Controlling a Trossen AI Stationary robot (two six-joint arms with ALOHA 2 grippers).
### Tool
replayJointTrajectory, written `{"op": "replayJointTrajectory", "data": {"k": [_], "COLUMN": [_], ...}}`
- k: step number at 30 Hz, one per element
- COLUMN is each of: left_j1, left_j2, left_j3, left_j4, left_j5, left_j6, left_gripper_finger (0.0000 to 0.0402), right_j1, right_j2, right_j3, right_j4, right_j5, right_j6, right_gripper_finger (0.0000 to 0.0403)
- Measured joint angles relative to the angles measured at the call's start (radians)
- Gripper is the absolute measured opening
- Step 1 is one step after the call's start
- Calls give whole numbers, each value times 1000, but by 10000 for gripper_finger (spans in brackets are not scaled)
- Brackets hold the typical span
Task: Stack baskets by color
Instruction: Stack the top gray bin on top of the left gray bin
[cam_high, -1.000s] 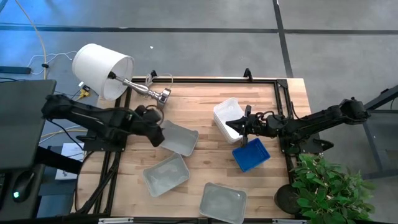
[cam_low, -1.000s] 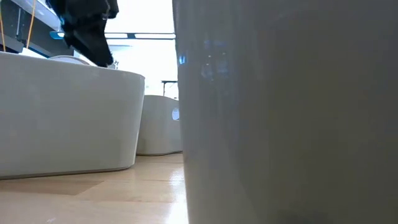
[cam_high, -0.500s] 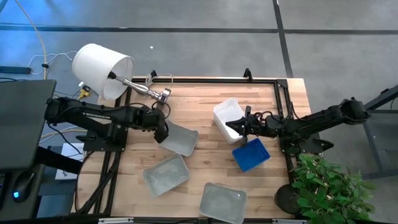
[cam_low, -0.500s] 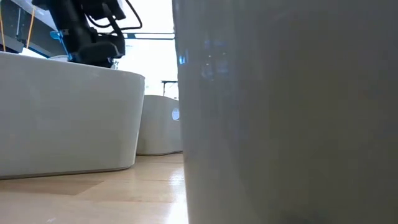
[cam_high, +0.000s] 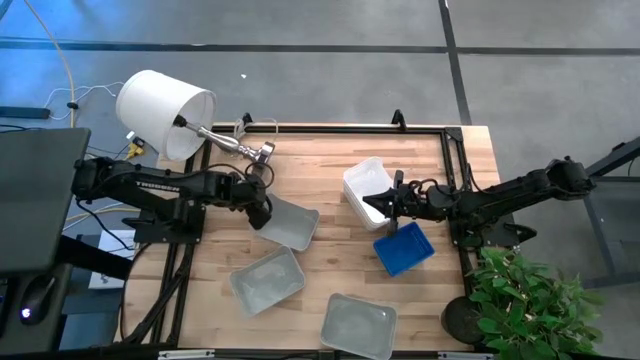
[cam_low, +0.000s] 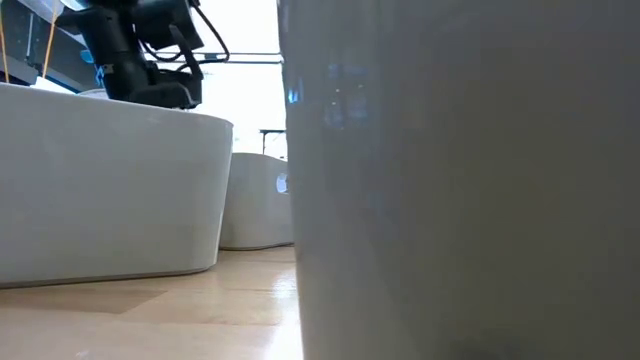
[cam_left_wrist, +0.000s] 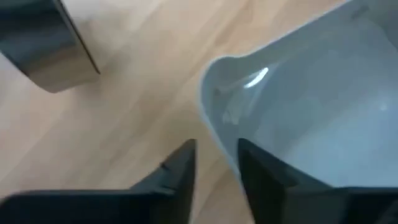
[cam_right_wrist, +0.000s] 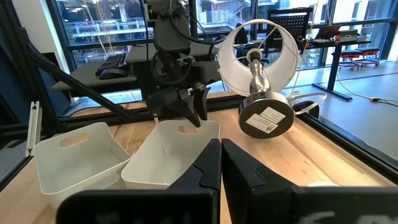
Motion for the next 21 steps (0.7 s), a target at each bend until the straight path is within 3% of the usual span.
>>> {"op": "replayJointTrajectory", "data": {"k": [3, 5, 11, 21], "left_j1": [0, 1, 0, 58], "left_j2": [3, 3, 4, -60], "left_j3": [0, 0, 0, 45], "left_j4": [0, 2, -3, -10], "left_j5": [35, 47, 52, -61], "left_j6": [17, 18, 39, 126], "left_gripper_finger": [33, 10, 7, 1], "right_j1": [0, 0, 0, 0], "right_j2": [0, 0, 0, 0], "right_j3": [0, 0, 0, 0], "right_j4": [-1, -1, -1, -10], "right_j5": [0, 0, -1, -4], "right_j6": [0, 0, 8, 11], "right_gripper_finger": [0, 0, 0, 0]}}
